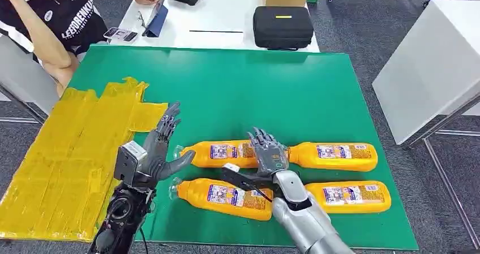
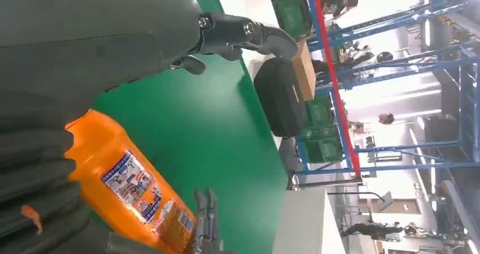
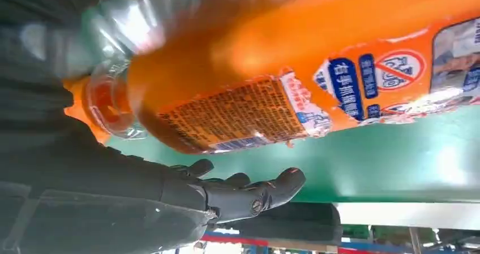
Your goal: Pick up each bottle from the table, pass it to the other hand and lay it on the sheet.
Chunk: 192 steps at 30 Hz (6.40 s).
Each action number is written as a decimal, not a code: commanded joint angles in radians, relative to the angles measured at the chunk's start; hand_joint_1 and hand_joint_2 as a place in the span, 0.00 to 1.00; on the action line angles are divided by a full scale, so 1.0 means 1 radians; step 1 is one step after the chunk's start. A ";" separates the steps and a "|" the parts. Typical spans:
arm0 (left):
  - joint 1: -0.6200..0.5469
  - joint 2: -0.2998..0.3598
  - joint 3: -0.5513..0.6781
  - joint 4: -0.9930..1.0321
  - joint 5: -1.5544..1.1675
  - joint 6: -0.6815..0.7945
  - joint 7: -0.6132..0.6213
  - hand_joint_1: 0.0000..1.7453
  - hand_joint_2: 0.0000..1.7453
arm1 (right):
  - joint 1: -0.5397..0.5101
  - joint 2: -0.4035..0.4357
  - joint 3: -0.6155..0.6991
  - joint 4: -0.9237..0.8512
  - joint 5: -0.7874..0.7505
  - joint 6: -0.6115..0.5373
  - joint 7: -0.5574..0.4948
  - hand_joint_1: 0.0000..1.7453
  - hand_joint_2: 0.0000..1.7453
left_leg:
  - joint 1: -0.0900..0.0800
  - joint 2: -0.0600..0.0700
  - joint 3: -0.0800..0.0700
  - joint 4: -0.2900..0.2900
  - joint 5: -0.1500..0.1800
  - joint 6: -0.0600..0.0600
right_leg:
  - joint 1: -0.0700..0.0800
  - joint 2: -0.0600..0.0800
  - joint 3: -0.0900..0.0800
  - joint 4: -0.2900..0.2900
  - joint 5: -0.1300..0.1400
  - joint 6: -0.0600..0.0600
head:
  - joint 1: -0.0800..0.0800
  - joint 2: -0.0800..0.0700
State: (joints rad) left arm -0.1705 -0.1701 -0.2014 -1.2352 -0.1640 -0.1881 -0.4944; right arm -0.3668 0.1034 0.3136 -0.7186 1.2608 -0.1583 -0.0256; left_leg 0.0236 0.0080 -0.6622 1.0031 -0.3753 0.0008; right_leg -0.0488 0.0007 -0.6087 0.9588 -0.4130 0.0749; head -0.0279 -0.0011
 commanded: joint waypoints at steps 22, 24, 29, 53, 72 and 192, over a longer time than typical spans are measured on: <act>-0.006 0.006 0.051 0.051 0.034 0.019 -0.004 0.00 1.00 | -0.213 0.054 -0.067 0.355 -0.022 -0.026 -0.027 1.00 1.00 | 0.000 0.001 0.013 -0.001 -0.001 0.000 | 0.001 0.001 0.010 -0.001 0.000 -0.005 | 0.000 0.000; 0.010 0.002 0.057 0.036 0.029 0.021 -0.008 0.00 1.00 | -0.206 0.081 -0.162 0.291 -0.124 -0.186 -0.089 1.00 1.00 | 0.000 0.002 0.013 -0.001 -0.002 0.001 | 0.001 0.002 0.010 0.000 0.000 -0.006 | 0.000 0.000; 0.012 -0.005 0.054 0.030 0.023 0.024 -0.010 0.00 1.00 | -0.167 0.087 -0.219 0.183 -0.221 -0.217 -0.164 1.00 1.00 | -0.001 0.001 0.013 0.001 -0.003 0.003 | 0.001 0.001 0.012 0.002 -0.004 -0.009 | 0.000 0.000; -0.016 -0.011 -0.072 0.022 0.042 -0.026 -0.034 0.00 1.00 | -0.024 0.144 -0.153 -0.121 -0.730 -0.216 -0.551 1.00 1.00 | 0.000 -0.001 0.005 0.001 -0.002 0.002 | 0.001 -0.001 0.005 0.001 -0.003 -0.006 | 0.000 0.000; -0.049 0.002 -0.136 -0.013 0.080 -0.031 -0.006 0.00 1.00 | -0.014 0.191 0.041 0.008 -0.729 -0.072 -0.556 1.00 1.00 | 0.000 0.000 0.006 0.000 -0.002 0.002 | 0.001 0.000 0.006 0.000 -0.002 -0.006 | 0.000 0.000; -0.404 0.270 0.170 0.893 -1.403 0.859 0.527 1.00 1.00 | 0.451 0.010 -0.123 -0.861 -0.820 -0.163 -0.530 0.00 1.00 | 0.001 0.003 0.005 0.000 -0.003 0.000 | 0.002 0.003 0.003 0.001 -0.002 -0.007 | 0.000 0.000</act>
State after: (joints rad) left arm -0.4397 -0.0076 -0.0900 -0.6300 -1.5606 0.6809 0.0382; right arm 0.1038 0.1205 0.1984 -1.5896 0.4528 -0.3208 -0.5566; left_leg 0.0244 0.0083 -0.6628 1.0028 -0.3756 0.0004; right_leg -0.0476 0.0010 -0.6105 0.9592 -0.4135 0.0737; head -0.0275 -0.0011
